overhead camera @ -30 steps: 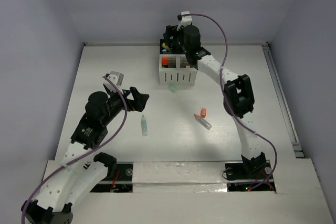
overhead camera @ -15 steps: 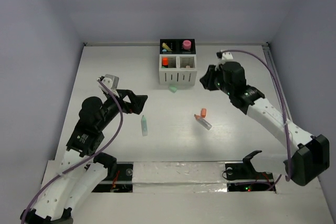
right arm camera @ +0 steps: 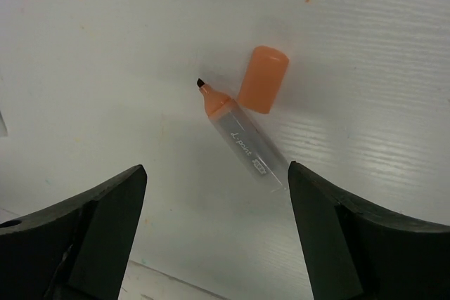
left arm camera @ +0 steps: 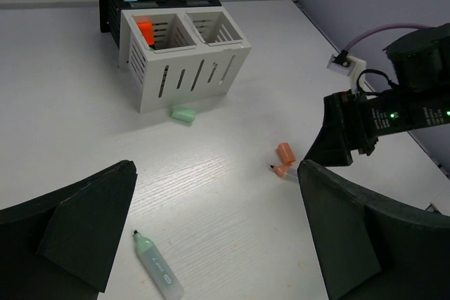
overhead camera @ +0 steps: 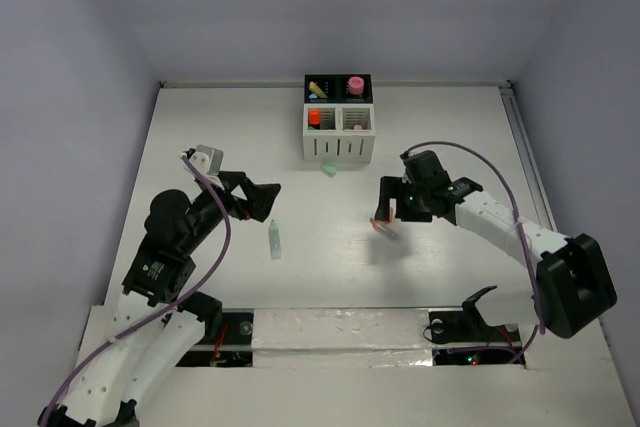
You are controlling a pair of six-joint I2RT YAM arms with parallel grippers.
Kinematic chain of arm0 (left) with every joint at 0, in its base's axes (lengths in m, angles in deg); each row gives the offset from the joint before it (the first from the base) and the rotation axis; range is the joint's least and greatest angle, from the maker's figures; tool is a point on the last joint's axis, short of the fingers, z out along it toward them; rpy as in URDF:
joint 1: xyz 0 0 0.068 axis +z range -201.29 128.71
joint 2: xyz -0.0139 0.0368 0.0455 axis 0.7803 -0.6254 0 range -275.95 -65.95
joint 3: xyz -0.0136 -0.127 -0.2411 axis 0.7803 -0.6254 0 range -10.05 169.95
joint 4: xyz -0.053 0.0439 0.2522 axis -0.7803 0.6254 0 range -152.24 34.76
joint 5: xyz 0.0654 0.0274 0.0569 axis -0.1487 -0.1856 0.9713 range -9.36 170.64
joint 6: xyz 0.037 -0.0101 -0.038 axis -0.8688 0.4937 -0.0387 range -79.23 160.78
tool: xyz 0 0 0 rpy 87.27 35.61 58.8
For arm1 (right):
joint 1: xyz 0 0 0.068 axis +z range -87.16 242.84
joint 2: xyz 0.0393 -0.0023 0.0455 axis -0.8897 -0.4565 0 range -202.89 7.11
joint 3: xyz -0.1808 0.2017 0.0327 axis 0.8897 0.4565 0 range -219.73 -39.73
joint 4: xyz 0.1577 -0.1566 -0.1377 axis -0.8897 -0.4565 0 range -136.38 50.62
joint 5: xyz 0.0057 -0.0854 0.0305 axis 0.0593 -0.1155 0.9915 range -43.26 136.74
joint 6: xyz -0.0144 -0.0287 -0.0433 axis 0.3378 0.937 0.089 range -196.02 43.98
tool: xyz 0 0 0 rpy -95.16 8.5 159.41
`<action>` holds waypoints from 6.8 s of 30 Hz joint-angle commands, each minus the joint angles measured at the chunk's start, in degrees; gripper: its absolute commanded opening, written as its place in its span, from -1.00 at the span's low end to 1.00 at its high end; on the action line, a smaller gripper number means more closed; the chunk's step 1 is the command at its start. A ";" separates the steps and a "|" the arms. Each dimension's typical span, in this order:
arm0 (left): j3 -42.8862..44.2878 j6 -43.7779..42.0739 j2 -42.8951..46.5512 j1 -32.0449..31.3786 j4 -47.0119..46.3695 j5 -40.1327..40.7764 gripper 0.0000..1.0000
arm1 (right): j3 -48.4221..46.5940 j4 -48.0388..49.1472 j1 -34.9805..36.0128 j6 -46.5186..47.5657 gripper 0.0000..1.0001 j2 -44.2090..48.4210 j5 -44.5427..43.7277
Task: Sort the stationery into containers
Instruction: Pick up the pen from the center of the board, then close the pen cap on the pen.
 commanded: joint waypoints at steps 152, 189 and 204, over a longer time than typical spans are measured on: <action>-12.08 14.97 0.71 0.50 -11.68 -16.65 -1.00 | -7.56 4.85 5.53 -8.90 0.16 -18.06 -23.61; -12.17 15.05 -0.26 0.50 -11.95 -16.65 -1.00 | -24.58 20.74 20.28 -9.60 -0.87 -5.67 -25.45; -12.25 15.05 -0.70 0.50 -11.95 -16.82 -1.00 | -38.67 29.46 27.59 -7.23 -0.92 -17.80 -28.09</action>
